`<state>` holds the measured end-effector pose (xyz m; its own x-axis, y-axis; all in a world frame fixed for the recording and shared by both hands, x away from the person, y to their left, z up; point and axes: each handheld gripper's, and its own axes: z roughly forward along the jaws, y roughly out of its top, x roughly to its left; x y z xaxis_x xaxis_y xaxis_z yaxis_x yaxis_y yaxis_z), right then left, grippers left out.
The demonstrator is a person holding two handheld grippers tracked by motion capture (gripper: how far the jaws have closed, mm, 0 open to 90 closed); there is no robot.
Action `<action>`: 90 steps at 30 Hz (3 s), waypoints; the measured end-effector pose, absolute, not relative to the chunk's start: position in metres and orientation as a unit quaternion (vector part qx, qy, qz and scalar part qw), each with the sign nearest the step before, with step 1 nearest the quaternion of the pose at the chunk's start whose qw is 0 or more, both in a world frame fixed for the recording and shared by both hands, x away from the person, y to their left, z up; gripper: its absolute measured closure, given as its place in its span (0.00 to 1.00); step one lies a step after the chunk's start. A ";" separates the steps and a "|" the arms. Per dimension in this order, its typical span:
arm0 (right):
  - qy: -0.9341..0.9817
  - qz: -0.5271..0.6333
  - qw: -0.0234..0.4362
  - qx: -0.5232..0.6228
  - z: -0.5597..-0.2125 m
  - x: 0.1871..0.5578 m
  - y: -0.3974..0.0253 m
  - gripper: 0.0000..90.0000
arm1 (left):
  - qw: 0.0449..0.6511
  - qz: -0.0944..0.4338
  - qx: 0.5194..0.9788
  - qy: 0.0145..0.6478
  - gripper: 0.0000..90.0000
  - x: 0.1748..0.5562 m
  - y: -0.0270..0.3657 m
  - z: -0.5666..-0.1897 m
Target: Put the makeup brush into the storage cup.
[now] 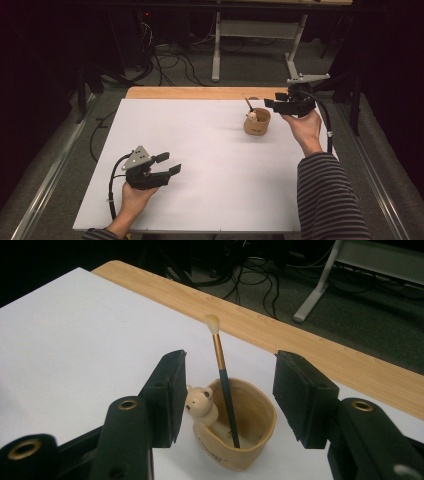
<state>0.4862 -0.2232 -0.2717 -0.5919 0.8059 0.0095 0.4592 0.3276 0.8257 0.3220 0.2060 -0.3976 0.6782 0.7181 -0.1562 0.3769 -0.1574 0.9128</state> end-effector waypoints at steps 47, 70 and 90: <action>0.771 0.460 0.213 0.385 -0.275 0.428 -0.257 0.53 | 0.538 0.160 0.742 0.368 0.40 0.322 0.205 -0.398; 0.756 0.490 0.199 0.386 -0.291 0.404 -0.265 0.53 | 0.544 0.160 0.737 0.368 0.38 0.322 0.207 -0.397; 0.746 0.512 0.194 0.380 -0.303 0.383 -0.270 0.51 | 0.546 0.157 0.737 0.367 0.39 0.321 0.206 -0.397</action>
